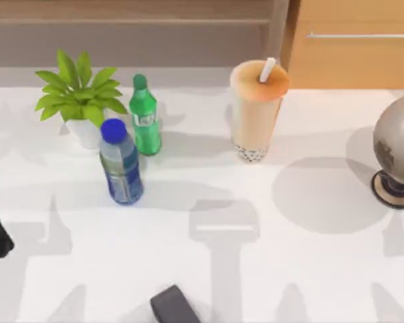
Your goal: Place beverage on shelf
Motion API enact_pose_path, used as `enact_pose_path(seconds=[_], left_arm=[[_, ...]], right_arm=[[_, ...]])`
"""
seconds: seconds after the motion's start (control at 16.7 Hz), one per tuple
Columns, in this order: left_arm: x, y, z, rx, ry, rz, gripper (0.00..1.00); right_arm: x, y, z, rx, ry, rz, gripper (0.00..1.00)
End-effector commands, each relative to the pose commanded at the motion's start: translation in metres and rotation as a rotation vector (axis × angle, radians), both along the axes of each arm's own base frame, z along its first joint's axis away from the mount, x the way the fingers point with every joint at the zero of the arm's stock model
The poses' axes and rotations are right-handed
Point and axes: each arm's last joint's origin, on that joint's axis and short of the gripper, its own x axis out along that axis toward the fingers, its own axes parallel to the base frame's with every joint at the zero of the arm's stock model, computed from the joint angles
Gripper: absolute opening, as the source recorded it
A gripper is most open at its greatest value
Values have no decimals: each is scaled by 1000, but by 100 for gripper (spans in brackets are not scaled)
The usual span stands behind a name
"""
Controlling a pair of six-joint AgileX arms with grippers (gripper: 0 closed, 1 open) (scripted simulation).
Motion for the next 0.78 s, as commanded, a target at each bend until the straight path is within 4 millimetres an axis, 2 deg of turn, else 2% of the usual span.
enact_pose_path(seconds=[0.24, 0.48, 0.66, 0.78], left_arm=[[1, -2, 5, -1, -4, -1, 100], [9, -14, 33, -8, -12, -10, 100], [27, -34, 60, -18, -2, -17, 100], [46, -56, 76, -22, 14, -21, 100]], right_arm=[[0, 0, 0, 0, 0, 0, 100], [0, 0, 0, 0, 0, 0, 100], [0, 0, 0, 0, 0, 0, 100], [0, 0, 0, 0, 0, 0, 100]])
